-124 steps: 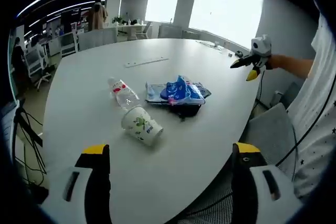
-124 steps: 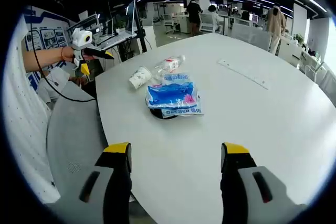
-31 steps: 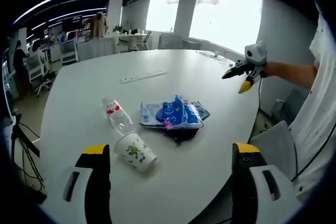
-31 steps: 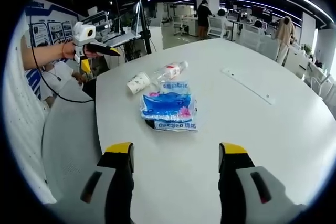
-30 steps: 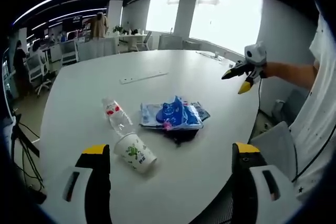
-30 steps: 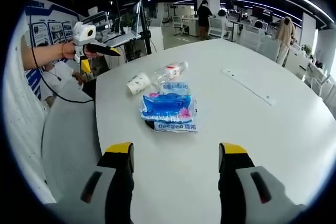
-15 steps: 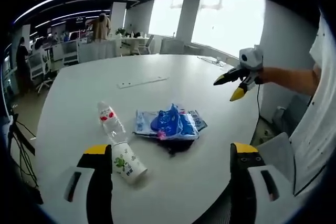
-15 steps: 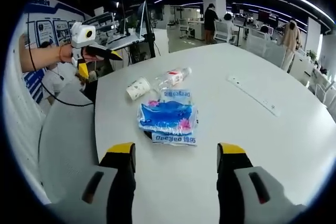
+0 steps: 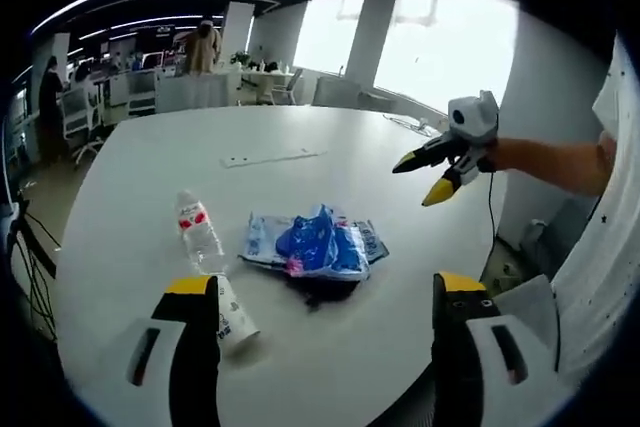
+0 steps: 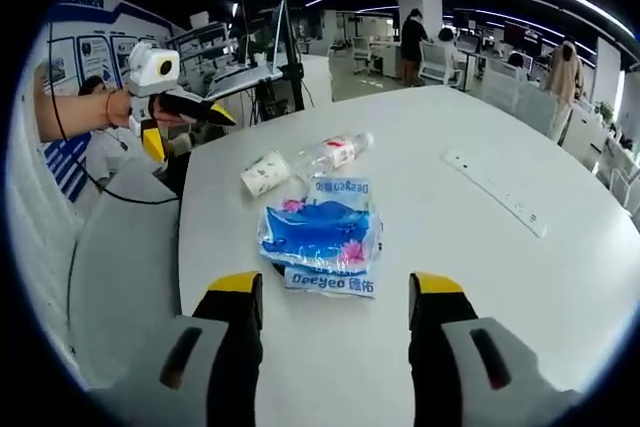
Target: Arrange the tabletop items into an orderly group along one side of the table until the central work area is clear of visible clutter.
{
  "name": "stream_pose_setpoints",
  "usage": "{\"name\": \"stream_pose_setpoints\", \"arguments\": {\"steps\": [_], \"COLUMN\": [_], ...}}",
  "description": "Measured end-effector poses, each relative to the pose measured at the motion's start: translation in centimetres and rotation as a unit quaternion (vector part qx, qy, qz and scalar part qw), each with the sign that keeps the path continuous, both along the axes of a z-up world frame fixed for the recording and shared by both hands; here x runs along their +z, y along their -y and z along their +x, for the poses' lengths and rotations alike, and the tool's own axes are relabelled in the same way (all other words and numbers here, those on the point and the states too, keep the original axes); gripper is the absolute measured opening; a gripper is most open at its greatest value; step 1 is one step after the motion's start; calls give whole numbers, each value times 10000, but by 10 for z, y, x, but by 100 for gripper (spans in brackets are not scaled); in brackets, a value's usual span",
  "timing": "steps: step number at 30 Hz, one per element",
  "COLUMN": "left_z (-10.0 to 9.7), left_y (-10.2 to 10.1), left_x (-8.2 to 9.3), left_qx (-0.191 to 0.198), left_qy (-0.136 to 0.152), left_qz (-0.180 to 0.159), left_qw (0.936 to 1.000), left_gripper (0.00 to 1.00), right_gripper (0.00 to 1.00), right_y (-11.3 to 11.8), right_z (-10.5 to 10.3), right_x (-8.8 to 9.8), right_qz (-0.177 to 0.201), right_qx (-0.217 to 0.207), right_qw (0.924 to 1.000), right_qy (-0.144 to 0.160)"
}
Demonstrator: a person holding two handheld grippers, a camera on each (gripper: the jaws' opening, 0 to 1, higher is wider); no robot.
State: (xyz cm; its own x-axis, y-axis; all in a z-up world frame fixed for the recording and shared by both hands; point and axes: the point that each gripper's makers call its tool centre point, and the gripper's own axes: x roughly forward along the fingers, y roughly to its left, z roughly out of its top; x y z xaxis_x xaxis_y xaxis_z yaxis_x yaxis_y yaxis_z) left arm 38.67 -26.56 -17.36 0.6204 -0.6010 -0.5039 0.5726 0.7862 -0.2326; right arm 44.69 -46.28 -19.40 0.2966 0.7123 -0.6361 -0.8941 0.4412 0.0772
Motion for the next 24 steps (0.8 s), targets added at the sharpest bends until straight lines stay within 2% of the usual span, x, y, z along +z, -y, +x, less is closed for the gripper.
{"name": "stream_pose_setpoints", "arguments": {"steps": [13,24], "left_z": [2,6], "left_y": [21,32], "left_x": [-12,-22], "left_qx": [68,412], "left_qy": [-111,-160], "left_qz": [-100,-203], "left_qw": [9999,9988], "left_gripper": [88,87], "right_gripper": [55,53], "right_y": [-12,-18], "right_z": [12,23], "right_x": [-9,-19], "right_qz": [66,81], "right_qx": [153,246], "right_qw": [9998,9996], "right_qy": [-79,-126]}}
